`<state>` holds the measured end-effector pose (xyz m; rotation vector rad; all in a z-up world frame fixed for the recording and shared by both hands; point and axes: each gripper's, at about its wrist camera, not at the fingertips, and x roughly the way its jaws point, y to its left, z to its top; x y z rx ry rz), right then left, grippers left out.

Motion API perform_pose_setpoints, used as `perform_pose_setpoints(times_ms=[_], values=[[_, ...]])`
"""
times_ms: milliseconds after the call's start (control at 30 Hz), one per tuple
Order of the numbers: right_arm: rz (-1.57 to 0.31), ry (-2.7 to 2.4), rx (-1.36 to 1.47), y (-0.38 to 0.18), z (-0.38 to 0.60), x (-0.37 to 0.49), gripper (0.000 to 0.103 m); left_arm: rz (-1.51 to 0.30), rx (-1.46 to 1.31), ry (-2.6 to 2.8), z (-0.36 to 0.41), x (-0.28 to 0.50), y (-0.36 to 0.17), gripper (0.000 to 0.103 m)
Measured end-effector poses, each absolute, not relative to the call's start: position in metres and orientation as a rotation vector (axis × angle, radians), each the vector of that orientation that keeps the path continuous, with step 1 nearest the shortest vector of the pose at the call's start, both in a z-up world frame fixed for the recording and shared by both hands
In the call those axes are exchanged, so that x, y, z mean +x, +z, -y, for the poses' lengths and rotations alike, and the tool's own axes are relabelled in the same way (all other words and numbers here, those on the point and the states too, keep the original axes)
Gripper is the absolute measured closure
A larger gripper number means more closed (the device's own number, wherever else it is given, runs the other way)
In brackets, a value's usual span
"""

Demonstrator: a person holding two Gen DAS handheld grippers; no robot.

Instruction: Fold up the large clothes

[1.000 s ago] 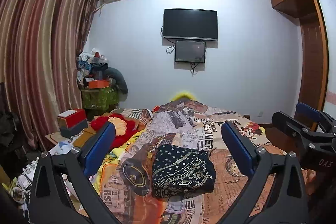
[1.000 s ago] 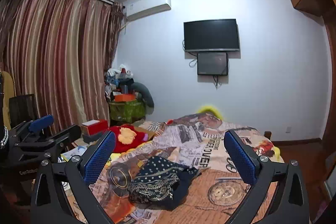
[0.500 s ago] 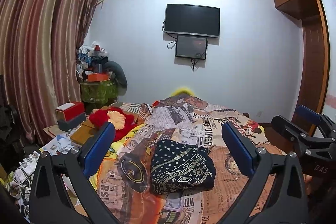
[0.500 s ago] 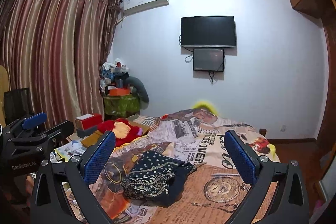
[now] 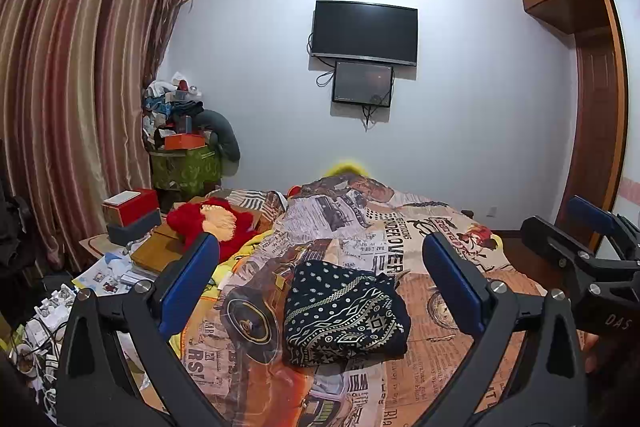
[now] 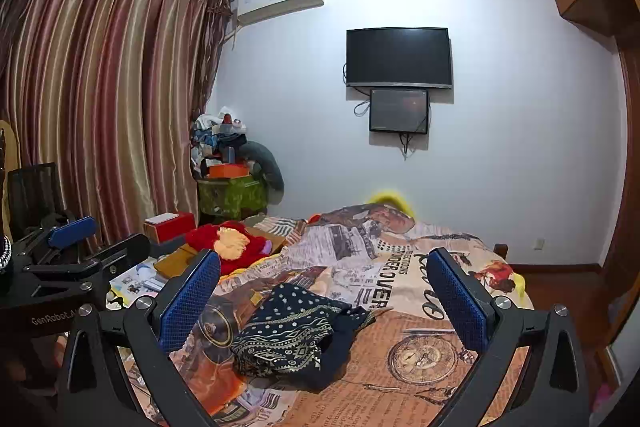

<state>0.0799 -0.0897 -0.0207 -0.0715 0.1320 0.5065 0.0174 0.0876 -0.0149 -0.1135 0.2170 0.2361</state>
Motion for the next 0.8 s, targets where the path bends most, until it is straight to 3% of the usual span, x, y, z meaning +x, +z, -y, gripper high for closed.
perform_pose_setpoints(times_ms=[800], values=[[-0.134,0.502,-0.069,-0.0238,0.0911,0.0809,0.000,-0.216,-0.102,0.225,-0.0882,0.0227,-0.0126,0.001]])
